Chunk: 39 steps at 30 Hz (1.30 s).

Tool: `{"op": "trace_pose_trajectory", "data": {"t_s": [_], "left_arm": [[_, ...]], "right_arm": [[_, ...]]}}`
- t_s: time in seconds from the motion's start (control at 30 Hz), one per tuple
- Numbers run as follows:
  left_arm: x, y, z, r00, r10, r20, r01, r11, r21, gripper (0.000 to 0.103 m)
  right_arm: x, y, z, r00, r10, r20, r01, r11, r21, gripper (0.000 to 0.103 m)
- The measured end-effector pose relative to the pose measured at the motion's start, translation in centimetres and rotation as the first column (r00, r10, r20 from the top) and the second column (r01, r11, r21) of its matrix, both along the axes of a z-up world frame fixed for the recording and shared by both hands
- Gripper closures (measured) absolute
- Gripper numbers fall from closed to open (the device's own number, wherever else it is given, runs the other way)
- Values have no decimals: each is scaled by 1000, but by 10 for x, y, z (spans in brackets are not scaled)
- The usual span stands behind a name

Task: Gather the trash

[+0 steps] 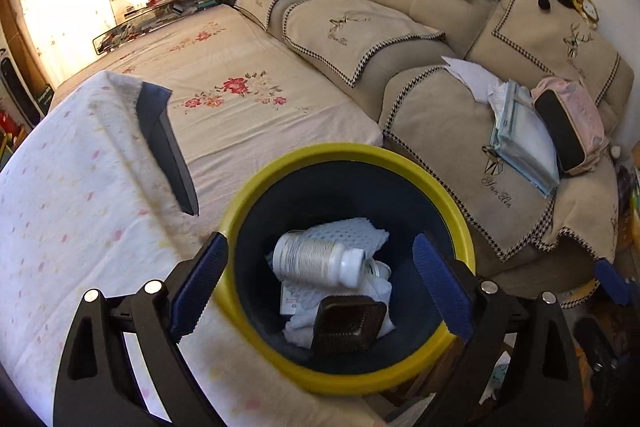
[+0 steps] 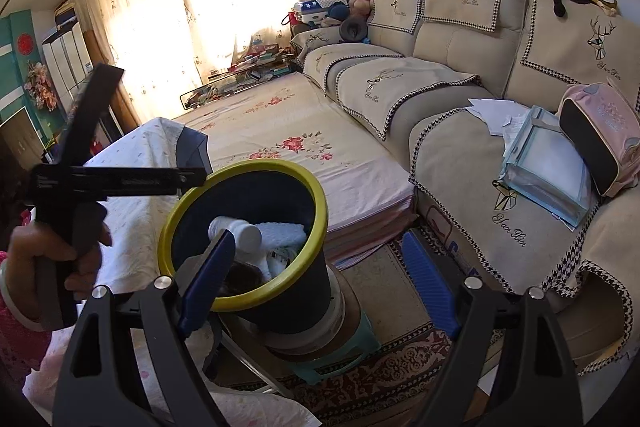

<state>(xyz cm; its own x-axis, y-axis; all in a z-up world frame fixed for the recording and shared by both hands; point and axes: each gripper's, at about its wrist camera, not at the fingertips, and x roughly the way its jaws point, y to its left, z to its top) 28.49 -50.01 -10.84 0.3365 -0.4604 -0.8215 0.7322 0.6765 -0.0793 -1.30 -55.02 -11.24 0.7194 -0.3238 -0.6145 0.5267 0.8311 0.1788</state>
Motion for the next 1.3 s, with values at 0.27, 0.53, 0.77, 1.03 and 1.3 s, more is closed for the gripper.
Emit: {"op": "trace_pose_trajectory", "data": {"t_s": [0.27, 0.53, 0.77, 1.03, 1.3], "left_arm": [[-44, 133, 56, 977, 157, 142, -138, 981, -134, 5], [-97, 296, 72, 887, 420, 191, -377, 898, -226, 5], [-157, 396, 82, 769, 580, 268, -521, 812, -262, 5], [-220, 466, 99, 671, 677, 302, -594, 735, -328, 5], [-257, 465, 101, 676, 687, 269, -584, 721, -373, 5]], "right_arm": [[21, 42, 6, 992, 125, -3, -125, 992, -11, 22], [35, 96, 18, 966, 257, 1, -256, 965, -52, 20], [36, 137, 37, 937, 348, 23, -344, 933, -102, 18], [18, 166, 61, 913, 404, 61, -390, 907, -160, 16], [0, 186, 78, 896, 437, 78, -414, 887, -205, 13]]}}
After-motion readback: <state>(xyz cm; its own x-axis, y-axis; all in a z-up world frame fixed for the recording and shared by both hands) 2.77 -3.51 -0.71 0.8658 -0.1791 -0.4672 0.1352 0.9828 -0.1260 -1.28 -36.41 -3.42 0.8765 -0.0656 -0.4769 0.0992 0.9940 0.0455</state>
